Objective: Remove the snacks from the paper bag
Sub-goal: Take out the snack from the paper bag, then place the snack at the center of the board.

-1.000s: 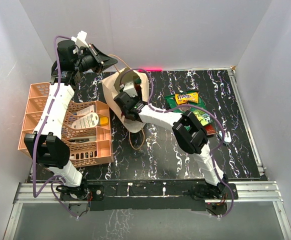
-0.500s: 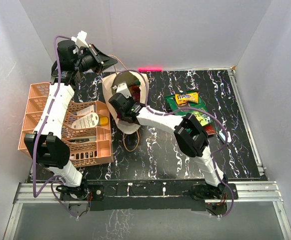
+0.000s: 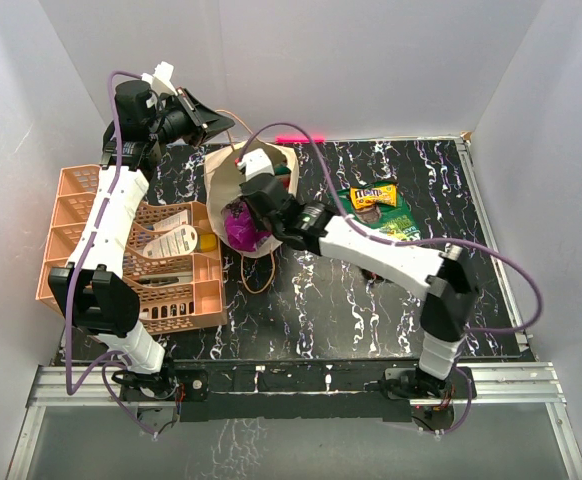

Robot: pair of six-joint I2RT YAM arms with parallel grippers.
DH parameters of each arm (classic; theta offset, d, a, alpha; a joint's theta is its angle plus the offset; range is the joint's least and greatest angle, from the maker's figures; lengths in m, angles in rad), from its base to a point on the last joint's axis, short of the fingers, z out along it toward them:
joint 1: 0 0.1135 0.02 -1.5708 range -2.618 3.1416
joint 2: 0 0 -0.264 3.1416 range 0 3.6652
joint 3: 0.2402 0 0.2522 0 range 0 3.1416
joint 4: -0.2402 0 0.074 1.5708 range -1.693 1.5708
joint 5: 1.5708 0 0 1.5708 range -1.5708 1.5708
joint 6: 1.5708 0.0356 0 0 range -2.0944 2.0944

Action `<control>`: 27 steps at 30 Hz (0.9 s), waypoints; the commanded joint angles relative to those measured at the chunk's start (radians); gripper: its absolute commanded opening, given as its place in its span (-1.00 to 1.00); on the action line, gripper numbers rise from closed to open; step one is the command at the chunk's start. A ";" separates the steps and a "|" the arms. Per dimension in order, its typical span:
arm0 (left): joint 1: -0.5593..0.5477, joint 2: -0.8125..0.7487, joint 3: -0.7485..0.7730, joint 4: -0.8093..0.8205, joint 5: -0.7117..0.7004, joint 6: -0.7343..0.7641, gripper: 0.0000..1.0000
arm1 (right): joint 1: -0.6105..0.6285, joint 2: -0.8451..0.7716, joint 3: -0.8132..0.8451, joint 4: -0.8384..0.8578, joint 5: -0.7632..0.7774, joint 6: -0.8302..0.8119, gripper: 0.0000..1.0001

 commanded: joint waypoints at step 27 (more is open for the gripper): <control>0.000 -0.020 0.037 -0.027 -0.021 0.040 -1.00 | -0.456 -0.826 -0.603 0.212 -0.099 -0.411 -0.85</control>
